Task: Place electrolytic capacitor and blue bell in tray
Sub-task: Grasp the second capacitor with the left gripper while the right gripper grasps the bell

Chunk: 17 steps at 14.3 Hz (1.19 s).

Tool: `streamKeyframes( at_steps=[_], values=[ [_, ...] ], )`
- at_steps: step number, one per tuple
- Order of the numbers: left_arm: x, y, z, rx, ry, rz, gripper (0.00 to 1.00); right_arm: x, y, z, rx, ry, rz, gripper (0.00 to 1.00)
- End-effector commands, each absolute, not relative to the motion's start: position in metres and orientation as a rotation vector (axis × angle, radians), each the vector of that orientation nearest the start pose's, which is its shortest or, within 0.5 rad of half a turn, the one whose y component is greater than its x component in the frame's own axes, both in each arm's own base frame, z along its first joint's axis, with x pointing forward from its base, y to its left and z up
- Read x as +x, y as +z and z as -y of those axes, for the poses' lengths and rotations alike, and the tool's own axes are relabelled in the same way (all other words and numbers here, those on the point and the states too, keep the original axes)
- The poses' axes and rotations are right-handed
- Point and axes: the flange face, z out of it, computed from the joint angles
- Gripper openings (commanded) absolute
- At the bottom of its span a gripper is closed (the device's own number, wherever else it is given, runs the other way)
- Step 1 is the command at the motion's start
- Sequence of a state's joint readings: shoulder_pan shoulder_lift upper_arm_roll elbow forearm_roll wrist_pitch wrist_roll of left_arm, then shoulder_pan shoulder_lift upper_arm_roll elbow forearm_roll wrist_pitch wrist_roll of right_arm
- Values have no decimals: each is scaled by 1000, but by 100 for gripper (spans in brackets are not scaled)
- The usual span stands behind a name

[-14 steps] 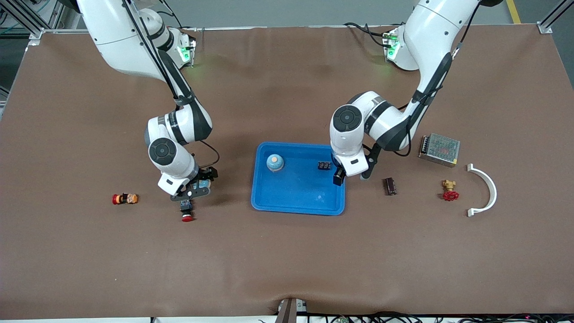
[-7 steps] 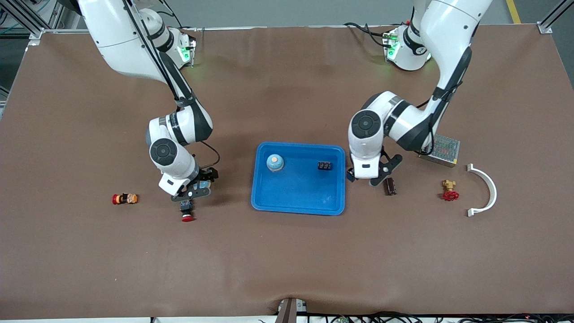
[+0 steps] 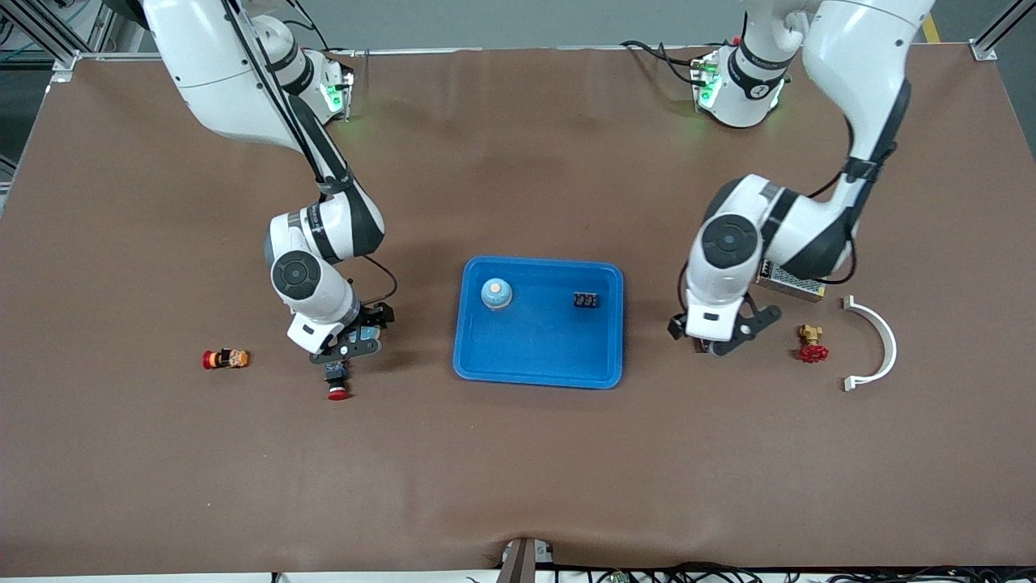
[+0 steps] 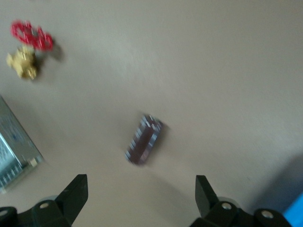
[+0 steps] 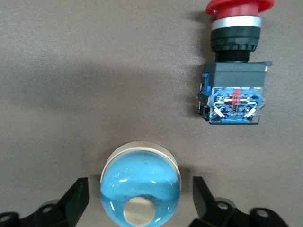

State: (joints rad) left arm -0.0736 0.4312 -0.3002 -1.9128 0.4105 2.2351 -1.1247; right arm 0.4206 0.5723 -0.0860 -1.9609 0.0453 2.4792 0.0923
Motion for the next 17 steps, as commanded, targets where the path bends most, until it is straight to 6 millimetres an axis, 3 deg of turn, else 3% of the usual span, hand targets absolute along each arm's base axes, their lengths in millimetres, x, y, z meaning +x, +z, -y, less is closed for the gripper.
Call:
streamKeyframes(
  at_steps=[1,2,5,7,11,13,17],
  values=[
    [584,285,187,-2884,-138,614,100,574,175,-202,-3143,66,316,87],
    [590,289,171,-2894,-137,596,100,575,176,-202,-3143,61,316,83],
    [599,287,155,-2943,-173,565,100,575,176,-202,-3143,64,314,75],
    [600,285,153,-2972,-160,399,100,575,176,-202,-3143,61,312,66],
    [600,276,153,-2997,-166,320,100,579,184,-207,-3144,64,286,62],
    [600,271,135,-3016,-185,205,100,584,200,-216,-3149,105,262,62],
    [594,256,132,-3031,-178,161,100,603,263,-243,-3163,253,176,62]
  ],
)
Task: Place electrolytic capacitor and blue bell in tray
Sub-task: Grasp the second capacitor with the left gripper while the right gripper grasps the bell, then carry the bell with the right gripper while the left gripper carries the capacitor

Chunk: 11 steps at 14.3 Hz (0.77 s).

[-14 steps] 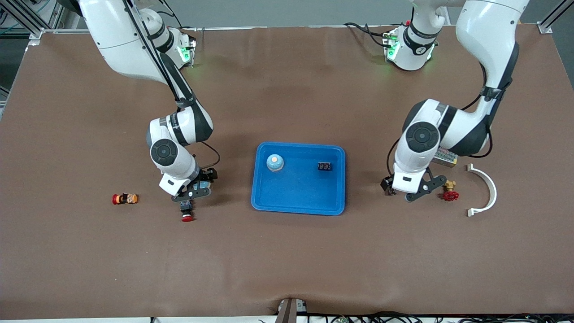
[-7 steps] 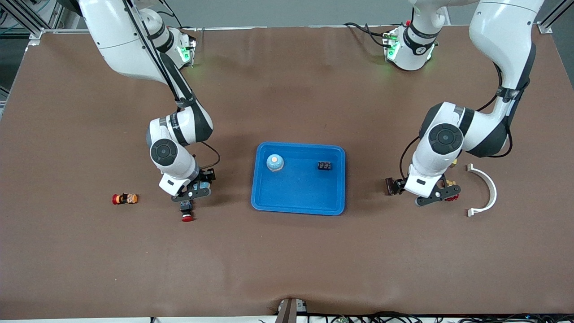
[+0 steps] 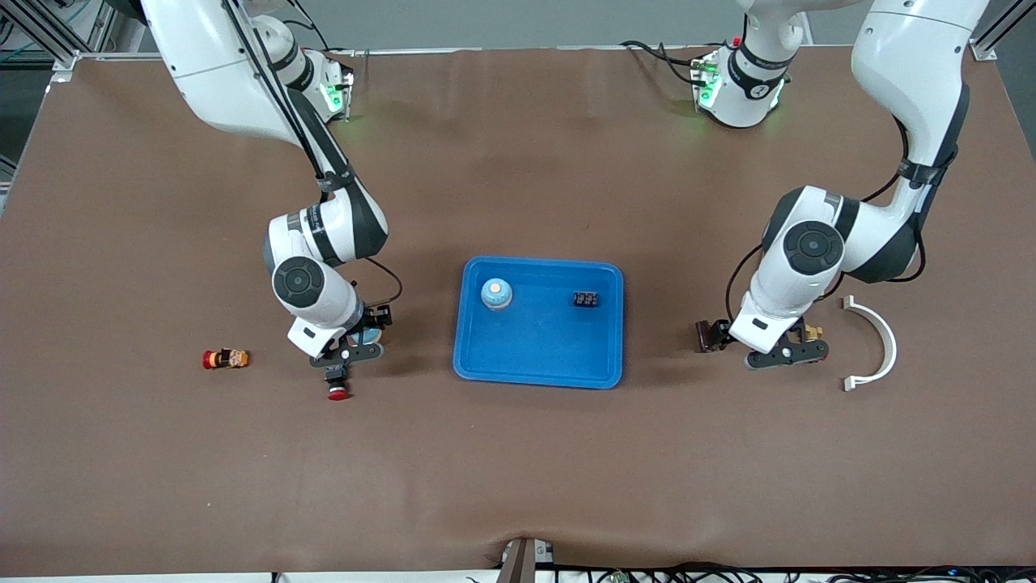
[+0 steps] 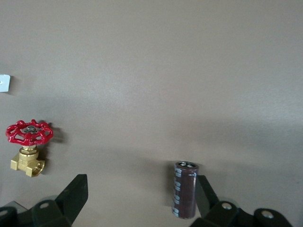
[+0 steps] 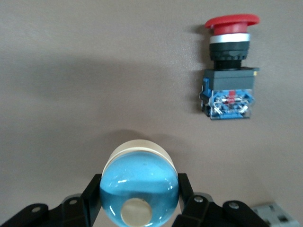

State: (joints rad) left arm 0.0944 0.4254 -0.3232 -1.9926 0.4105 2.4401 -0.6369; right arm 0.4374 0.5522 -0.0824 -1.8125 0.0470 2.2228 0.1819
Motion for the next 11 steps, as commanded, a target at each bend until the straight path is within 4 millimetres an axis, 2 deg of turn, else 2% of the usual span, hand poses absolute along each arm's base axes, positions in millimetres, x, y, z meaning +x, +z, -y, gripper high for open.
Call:
streamKeyframes(
  at_steps=[1,3,7,9,11],
  values=[
    [592,257,130,-3030,-178,159,100,606,278,-255,-3167,256,127,62],
    [585,250,128,-3045,-192,147,100,608,302,-282,-3117,265,-5,62],
    [560,222,122,-3144,-334,150,100,603,324,-328,-3061,233,-177,62],
    [557,220,123,-3147,-330,169,100,603,323,-344,-3062,223,-250,62],
    [554,217,123,-3147,-316,194,100,603,309,-360,-3070,228,-269,62]
  ],
)
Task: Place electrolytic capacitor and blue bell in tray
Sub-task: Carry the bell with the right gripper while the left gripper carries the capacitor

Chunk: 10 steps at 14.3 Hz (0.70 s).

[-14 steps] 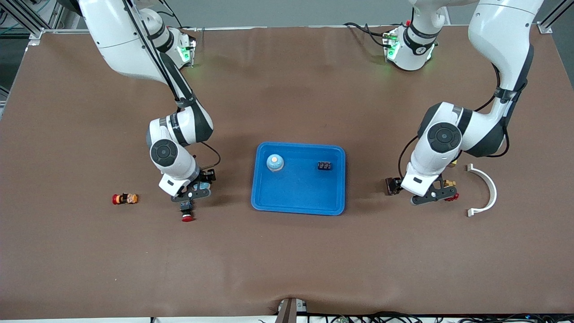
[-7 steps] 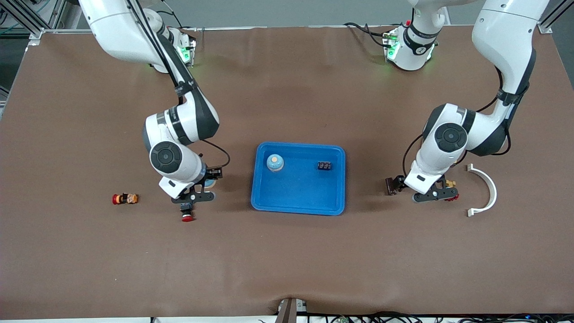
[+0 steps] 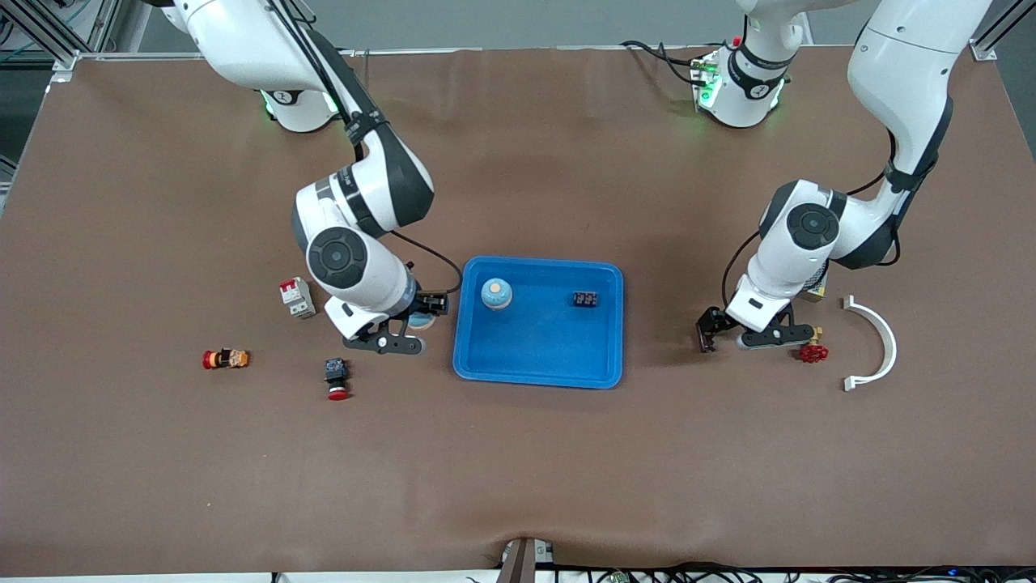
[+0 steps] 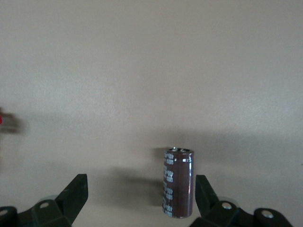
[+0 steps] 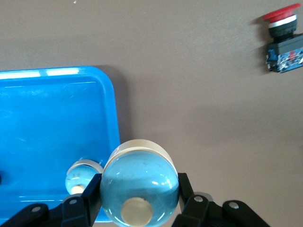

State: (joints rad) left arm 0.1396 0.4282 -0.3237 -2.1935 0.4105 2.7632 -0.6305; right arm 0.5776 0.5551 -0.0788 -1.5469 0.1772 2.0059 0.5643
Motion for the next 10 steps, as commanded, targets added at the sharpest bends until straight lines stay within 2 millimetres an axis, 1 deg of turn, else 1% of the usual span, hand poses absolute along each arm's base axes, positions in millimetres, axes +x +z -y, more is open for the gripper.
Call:
streamKeyframes(
  at_steps=[1,2,3,4,6,8,10],
  values=[
    [553,216,127,-3150,-317,209,100,602,303,-372,-3073,225,-297,62],
    [553,217,133,-3153,-319,215,100,602,300,-382,-3072,215,-323,62],
    [553,217,144,-3158,-323,212,100,601,299,-390,-3071,207,-336,62],
    [552,217,154,-3163,-325,212,100,601,296,-393,-3069,206,-346,62],
    [554,215,163,-3171,-325,248,100,604,287,-398,-3068,206,-372,62],
    [555,212,166,-3173,-319,280,100,607,279,-403,-3065,191,-374,62],
    [555,204,164,-3177,-298,293,100,609,272,-408,-3060,168,-383,62]
  ],
)
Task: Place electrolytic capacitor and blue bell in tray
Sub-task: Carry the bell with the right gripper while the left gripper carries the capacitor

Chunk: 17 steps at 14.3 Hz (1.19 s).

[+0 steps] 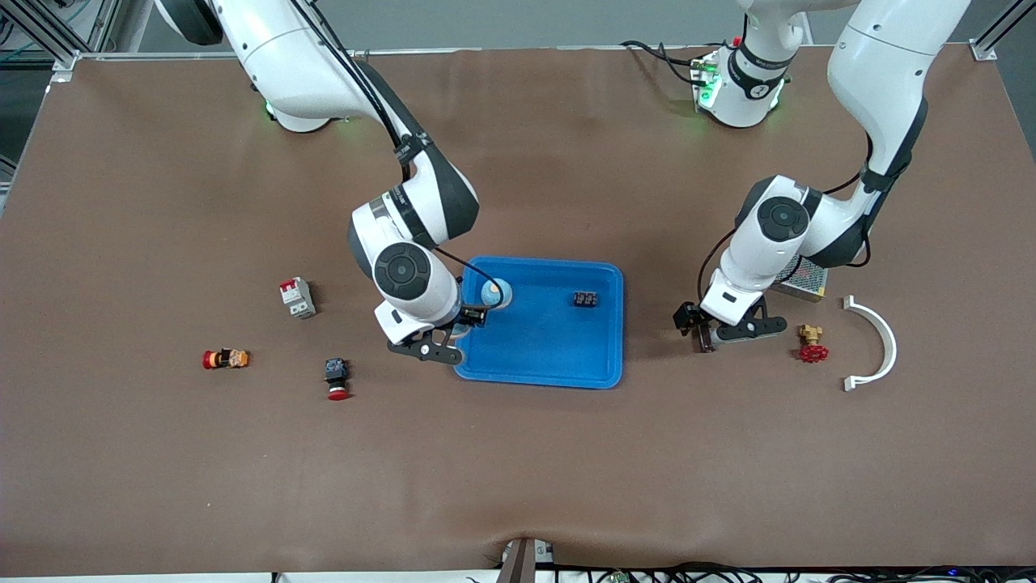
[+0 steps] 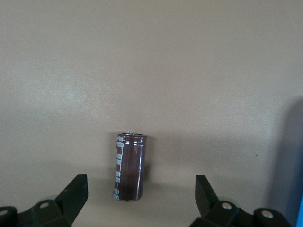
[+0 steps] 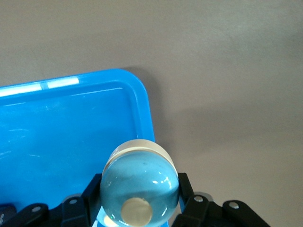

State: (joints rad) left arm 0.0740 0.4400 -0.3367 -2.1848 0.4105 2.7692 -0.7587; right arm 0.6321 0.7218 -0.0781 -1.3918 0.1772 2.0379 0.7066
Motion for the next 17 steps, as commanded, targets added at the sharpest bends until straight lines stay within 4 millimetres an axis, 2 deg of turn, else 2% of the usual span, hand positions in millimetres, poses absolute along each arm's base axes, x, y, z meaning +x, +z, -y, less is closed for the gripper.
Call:
streamKeyframes(
  at_steps=[1,7,12,17],
  values=[
    [557,199,163,-3177,-286,297,100,609,270,-412,-3057,161,-394,62],
    [560,192,166,-3183,-275,297,100,605,252,-440,-3043,127,-439,62],
    [566,189,164,-3185,-276,298,100,602,226,-448,-3039,107,-464,62],
    [568,186,163,-3185,-271,302,100,598,213,-456,-3038,98,-463,62]
  ],
)
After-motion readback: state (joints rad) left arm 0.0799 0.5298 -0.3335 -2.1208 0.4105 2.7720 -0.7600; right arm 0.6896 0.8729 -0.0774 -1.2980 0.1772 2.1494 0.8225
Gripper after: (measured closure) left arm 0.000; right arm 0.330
